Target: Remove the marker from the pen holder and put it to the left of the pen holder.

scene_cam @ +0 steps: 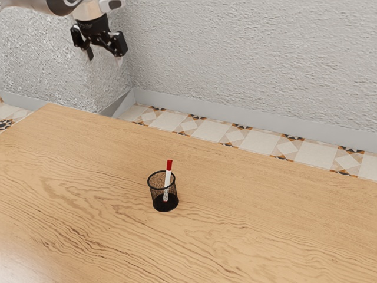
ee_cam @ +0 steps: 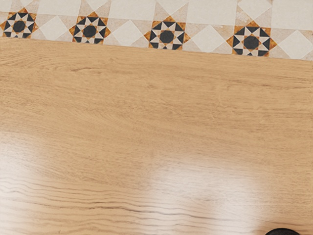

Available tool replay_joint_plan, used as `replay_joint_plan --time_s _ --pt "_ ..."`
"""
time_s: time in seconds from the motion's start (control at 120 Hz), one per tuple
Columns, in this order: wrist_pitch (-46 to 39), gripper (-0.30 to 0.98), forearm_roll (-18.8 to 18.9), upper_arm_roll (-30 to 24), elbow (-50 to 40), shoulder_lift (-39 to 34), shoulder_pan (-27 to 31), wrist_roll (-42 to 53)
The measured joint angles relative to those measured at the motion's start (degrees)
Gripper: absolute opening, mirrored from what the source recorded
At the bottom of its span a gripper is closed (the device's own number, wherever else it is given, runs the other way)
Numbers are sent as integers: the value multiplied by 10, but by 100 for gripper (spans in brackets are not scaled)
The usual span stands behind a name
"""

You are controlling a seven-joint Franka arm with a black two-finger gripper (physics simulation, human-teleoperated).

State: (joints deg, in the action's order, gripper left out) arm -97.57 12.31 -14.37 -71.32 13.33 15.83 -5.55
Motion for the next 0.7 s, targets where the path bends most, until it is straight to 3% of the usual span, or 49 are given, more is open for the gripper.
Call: replay_joint_plan --time_s 0.192,0.442,0.7 --pt "-4 69 2 -19 -3 33 -4 -10" --pt "-2 69 -9 -26 4 148 -30 -20" --pt "-4 49 -34 -26 -22 182 -42 -25"
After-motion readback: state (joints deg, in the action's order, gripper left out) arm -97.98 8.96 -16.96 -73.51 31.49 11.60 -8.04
